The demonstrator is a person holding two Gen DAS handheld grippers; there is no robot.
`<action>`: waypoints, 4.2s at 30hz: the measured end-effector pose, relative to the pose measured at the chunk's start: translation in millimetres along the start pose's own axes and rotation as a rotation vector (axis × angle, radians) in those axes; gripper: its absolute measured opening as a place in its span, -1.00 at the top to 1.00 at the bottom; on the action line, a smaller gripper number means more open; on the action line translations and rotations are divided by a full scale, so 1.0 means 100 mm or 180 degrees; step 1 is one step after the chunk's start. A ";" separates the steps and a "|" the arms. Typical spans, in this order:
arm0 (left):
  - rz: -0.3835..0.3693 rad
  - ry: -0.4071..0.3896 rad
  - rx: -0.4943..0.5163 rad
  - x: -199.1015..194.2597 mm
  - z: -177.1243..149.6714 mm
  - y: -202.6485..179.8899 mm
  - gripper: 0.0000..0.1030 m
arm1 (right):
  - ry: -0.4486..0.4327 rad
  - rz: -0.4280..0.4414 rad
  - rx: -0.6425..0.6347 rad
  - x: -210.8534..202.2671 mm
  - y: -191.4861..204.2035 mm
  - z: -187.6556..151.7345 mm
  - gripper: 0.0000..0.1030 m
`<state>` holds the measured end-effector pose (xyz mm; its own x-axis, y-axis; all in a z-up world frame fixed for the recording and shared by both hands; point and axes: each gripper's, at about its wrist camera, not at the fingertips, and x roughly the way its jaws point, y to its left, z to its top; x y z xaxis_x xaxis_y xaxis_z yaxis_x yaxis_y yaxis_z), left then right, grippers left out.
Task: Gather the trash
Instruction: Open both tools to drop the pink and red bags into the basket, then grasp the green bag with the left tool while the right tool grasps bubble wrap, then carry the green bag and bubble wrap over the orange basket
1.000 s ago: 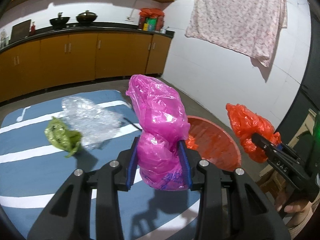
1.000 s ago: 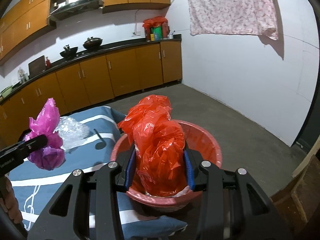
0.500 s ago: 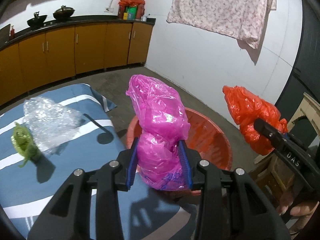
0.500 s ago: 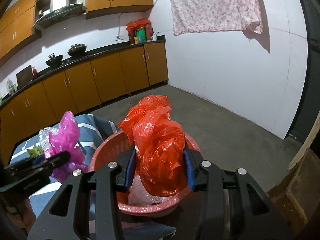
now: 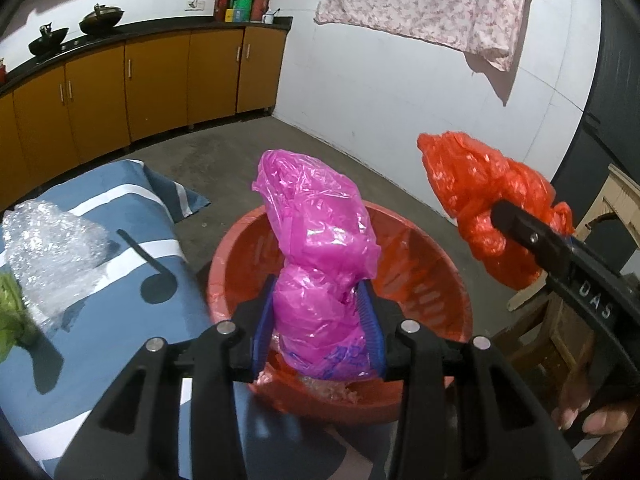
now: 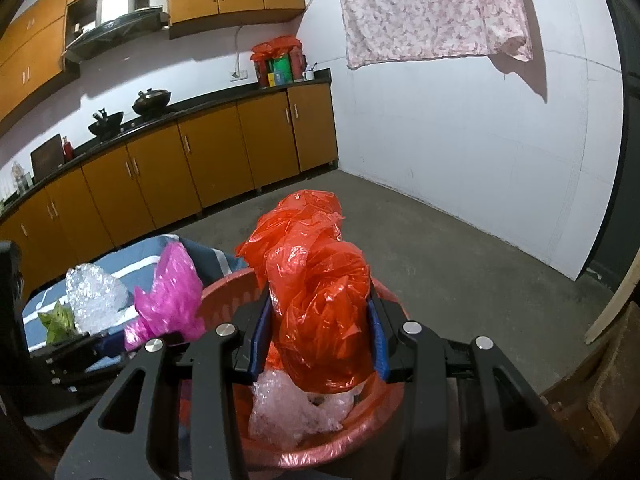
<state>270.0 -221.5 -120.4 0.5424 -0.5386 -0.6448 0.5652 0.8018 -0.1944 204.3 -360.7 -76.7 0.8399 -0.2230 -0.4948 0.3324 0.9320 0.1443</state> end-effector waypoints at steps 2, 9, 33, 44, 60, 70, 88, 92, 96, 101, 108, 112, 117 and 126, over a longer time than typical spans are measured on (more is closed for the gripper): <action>-0.0011 0.0015 0.0003 0.04 0.00 0.00 0.14 | -0.0018 0.0016 0.0057 0.03 -0.03 0.03 0.14; 0.0042 0.0062 -0.0104 0.08 -0.06 0.15 -0.15 | -0.0053 0.0034 0.0120 0.07 -0.03 0.04 -0.34; 0.1261 -0.0638 -0.0473 -1.26 -0.43 1.26 -0.37 | 0.0209 0.0270 -0.0125 0.01 0.58 -0.19 -0.37; 0.1637 -0.0426 -0.0819 -1.17 -0.55 1.90 -0.50 | 0.0357 0.0454 -0.0313 0.05 0.96 -0.31 -0.37; 0.1714 -0.0217 -0.1004 -1.03 -0.61 2.37 0.81 | 0.0512 0.0620 -0.0380 0.14 1.29 -0.39 -0.37; 0.1787 -0.0256 -0.0992 -1.38 -0.86 2.55 0.89 | 0.0530 0.0794 -0.0527 0.16 1.68 -0.41 -0.37; 0.1896 -0.0293 -0.1216 -1.90 -1.21 3.10 0.89 | 0.0764 0.0944 -0.0764 0.59 2.34 -0.58 -0.37; 0.1846 -0.0323 -0.1277 -1.94 -1.24 3.16 0.89 | 0.0760 0.1005 -0.0682 0.80 2.46 -0.48 -0.37; 0.1826 -0.0332 -0.1279 -1.96 -1.24 3.23 0.89 | 0.0695 0.0948 -0.0758 0.99 2.65 -0.38 -0.37; 0.1802 -0.0332 -0.1294 -1.98 -1.24 3.30 0.89 | 0.0762 0.0866 -0.0773 1.31 2.85 -0.32 -0.37; 0.1770 -0.0312 -0.1226 -1.97 -1.24 3.32 0.89 | 0.1108 0.0767 -0.0761 1.74 2.95 -0.35 -0.26; 0.1747 -0.0323 -0.1217 -1.96 -1.24 3.31 0.89 | 0.1269 0.0922 -0.0828 1.72 2.96 -0.43 0.55; 0.1714 -0.0362 -0.1212 -1.99 -1.25 3.26 0.90 | 0.1159 0.1028 -0.0918 1.44 2.94 -0.46 0.88; 0.1725 -0.0452 -0.1118 -2.18 -1.17 3.07 0.90 | 0.0931 0.1216 -0.0842 0.81 2.69 -0.34 0.91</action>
<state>252.3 172.8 -126.2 0.7833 -0.0448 -0.6201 -0.0341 0.9928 -0.1148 347.1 -118.1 -107.5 0.7128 0.1991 -0.6725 -0.1238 0.9795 0.1588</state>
